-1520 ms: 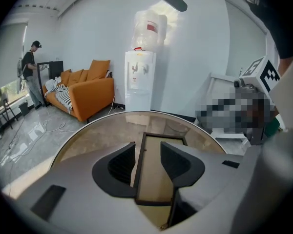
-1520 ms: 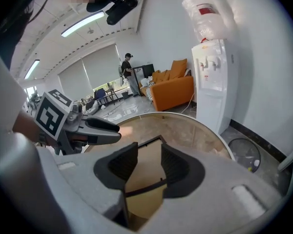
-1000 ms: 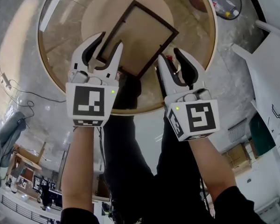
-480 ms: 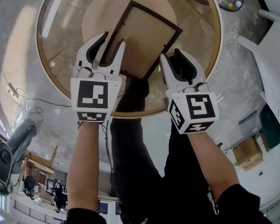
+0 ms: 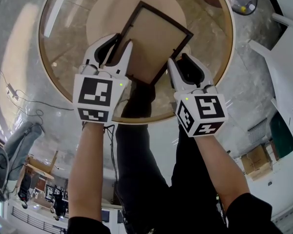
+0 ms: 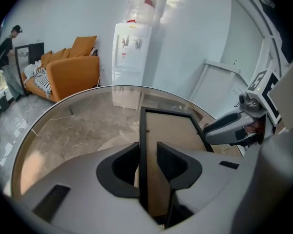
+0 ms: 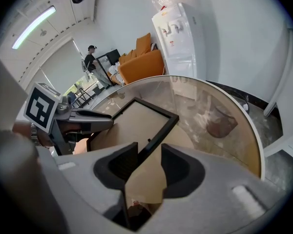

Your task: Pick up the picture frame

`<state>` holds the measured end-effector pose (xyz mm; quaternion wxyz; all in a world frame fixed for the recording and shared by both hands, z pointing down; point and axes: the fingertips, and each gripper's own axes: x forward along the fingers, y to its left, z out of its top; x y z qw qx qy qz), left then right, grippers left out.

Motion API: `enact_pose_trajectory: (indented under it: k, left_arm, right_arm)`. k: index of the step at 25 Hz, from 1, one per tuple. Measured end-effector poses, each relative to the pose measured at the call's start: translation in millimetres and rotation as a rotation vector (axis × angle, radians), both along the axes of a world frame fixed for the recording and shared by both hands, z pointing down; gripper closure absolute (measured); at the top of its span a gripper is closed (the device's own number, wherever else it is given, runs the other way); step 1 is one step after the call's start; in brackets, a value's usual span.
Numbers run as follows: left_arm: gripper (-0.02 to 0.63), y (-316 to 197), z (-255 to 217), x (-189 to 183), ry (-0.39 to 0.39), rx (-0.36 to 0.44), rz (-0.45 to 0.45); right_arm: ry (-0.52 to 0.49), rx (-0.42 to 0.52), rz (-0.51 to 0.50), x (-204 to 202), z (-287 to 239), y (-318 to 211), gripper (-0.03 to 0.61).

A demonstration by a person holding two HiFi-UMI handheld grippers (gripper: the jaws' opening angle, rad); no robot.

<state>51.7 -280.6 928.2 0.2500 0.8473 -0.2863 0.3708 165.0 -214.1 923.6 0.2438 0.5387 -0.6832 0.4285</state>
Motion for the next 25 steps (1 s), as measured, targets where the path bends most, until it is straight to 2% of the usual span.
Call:
enact_pose_trajectory:
  k: [4,6,12,17,19,22,25]
  left_arm:
    - [0.539,-4.4,-0.8,-5.5,0.003,-0.026,-0.053]
    - [0.558,-6.0,-4.4,-5.9,-0.014,-0.017,-0.048]
    - [0.56,-9.1,-28.0,-3.0,-0.025,0.042,-0.013]
    - [0.56,-13.6,-50.1,-1.2,-0.036,0.089,0.018]
    - [0.56,-15.0,-58.9,0.8,-0.046,0.117,0.044]
    - [0.558,-16.9,-70.8,4.7,-0.067,0.158,0.09]
    - [0.558,-10.7,-74.5,7.0,-0.09,0.162,0.11]
  right_arm:
    - [0.006,0.003,0.004,6.4,-5.5,-1.6,0.43]
    - [0.018,0.01,0.0,12.1,-10.7,-3.8,0.43]
    - [0.035,0.063,-0.012,25.5,-38.4,-21.3,0.43]
    - [0.055,0.132,-0.089,30.5,-70.2,-43.3,0.43]
    - [0.077,0.171,-0.176,26.0,-82.0,-51.6,0.43]
    - [0.09,0.248,-0.407,1.6,-100.0,-61.6,0.428]
    - [0.118,0.277,-0.625,-19.7,-112.5,-66.2,0.426]
